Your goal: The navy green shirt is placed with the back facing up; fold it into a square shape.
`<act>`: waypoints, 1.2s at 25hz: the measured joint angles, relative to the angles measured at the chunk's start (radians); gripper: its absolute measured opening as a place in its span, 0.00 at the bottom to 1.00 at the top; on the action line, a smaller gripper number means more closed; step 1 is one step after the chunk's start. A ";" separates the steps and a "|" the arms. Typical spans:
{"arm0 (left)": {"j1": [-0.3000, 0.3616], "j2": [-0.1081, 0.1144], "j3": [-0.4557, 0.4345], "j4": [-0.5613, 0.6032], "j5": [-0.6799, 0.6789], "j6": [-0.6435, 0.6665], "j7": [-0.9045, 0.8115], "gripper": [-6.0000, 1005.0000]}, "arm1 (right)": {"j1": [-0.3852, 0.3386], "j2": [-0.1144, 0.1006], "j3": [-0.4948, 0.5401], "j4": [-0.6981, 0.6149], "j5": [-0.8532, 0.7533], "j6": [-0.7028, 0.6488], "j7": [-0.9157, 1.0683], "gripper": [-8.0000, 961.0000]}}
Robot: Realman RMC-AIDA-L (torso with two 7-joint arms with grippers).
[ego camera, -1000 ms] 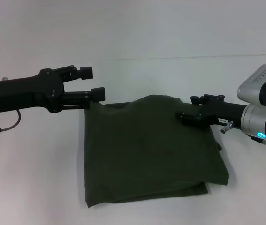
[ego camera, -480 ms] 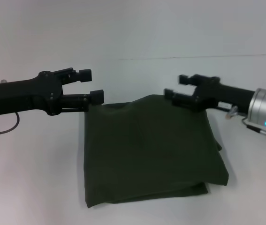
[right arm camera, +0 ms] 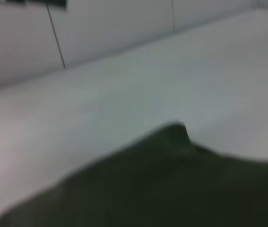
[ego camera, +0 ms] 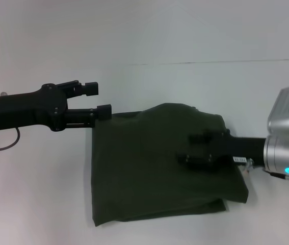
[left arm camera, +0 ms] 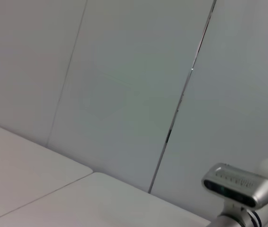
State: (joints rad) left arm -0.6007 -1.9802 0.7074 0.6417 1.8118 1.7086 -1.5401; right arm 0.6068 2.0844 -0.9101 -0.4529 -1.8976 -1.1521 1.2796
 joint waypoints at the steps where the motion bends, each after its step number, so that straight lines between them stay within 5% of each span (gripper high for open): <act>1: 0.000 0.000 0.000 0.000 0.000 -0.001 0.000 0.93 | -0.002 0.001 -0.001 0.001 -0.018 0.012 0.000 0.76; 8: -0.002 0.000 -0.005 0.002 0.000 -0.002 -0.012 0.93 | -0.014 0.003 -0.001 0.017 -0.059 0.056 -0.036 0.76; 16: -0.010 0.000 -0.008 0.003 0.000 -0.003 -0.023 0.93 | -0.028 -0.008 0.133 -0.036 0.110 -0.086 -0.065 0.76; 30: -0.011 -0.007 -0.010 0.003 -0.009 -0.005 -0.026 0.93 | 0.068 0.014 0.071 0.068 0.126 0.402 -0.138 0.76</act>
State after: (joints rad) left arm -0.6116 -1.9867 0.6979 0.6443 1.8030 1.7041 -1.5658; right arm 0.6749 2.0985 -0.8386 -0.3851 -1.7715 -0.7499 1.1421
